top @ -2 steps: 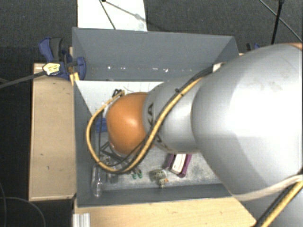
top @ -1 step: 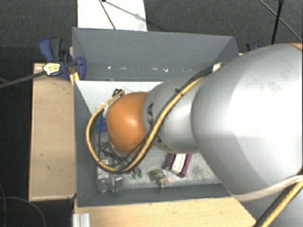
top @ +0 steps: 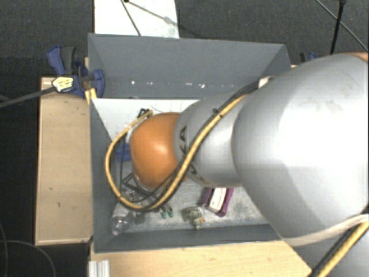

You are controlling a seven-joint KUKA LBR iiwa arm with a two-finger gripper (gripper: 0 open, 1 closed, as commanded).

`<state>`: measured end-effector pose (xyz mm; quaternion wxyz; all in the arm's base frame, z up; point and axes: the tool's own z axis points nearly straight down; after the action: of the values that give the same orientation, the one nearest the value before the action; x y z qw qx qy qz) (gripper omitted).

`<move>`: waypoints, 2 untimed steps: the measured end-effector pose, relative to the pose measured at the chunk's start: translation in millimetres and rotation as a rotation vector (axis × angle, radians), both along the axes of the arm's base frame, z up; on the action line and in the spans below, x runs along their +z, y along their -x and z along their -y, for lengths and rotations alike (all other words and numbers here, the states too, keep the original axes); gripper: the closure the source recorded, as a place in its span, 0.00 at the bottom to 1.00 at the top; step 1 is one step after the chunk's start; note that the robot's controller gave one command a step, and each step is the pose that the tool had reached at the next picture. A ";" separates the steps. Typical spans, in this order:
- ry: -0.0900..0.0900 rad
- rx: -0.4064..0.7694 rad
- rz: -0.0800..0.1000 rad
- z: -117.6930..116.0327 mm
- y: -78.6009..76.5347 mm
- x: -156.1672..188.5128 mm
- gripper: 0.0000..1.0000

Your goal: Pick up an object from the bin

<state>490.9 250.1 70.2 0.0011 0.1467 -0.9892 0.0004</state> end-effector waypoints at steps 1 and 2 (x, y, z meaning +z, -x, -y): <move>-0.006 0.057 0.014 14.2 -8.0 250.1 1.00; -0.001 0.481 -0.001 40.9 -2.1 165.6 1.00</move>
Offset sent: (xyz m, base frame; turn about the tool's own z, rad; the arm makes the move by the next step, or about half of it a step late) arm 0.0058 -0.0147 0.2445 -0.0609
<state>493.0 209.2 235.7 0.0013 0.3782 -0.9257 0.0001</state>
